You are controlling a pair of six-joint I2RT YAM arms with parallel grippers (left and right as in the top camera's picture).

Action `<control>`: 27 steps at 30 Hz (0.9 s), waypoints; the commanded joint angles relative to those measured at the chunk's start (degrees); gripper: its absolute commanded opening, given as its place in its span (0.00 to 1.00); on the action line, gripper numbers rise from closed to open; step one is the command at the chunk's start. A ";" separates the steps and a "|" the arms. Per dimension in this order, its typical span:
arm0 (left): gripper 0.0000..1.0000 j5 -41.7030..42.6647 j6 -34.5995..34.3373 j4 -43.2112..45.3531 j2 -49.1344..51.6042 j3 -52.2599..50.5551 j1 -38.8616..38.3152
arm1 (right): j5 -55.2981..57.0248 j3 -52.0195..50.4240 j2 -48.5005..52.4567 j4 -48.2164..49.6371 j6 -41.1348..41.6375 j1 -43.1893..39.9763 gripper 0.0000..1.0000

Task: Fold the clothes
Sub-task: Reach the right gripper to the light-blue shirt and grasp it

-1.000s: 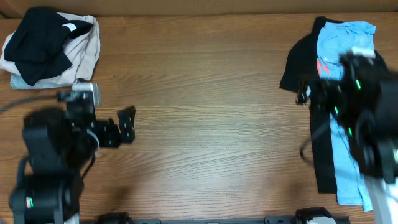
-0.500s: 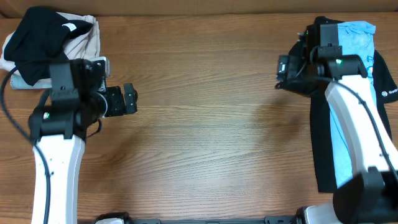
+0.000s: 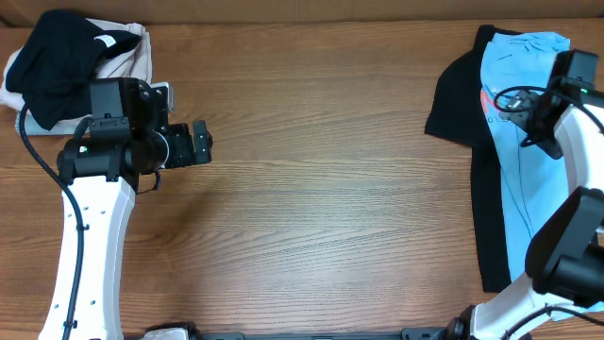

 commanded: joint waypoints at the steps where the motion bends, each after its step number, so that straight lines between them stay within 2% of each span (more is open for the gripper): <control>1: 1.00 0.33 1.55 0.24 0.28 1.22 -0.44 | 0.24 0.66 3.13 1.42 1.11 -2.47 0.82; 10: 1.00 0.37 1.53 0.17 0.28 1.22 -0.44 | -2.05 0.22 10.56 5.22 1.42 -3.89 0.61; 13: 1.00 0.35 1.53 0.22 0.28 1.22 -0.44 | -2.01 0.17 11.50 5.84 2.36 -3.89 0.59; 23: 1.00 0.33 1.53 0.20 0.28 1.22 -0.44 | -2.01 -1.64 11.50 7.85 2.10 -3.89 0.45; 27: 1.00 0.35 1.53 0.20 0.28 1.22 -0.44 | -2.08 -4.52 11.50 10.25 2.12 -3.80 0.45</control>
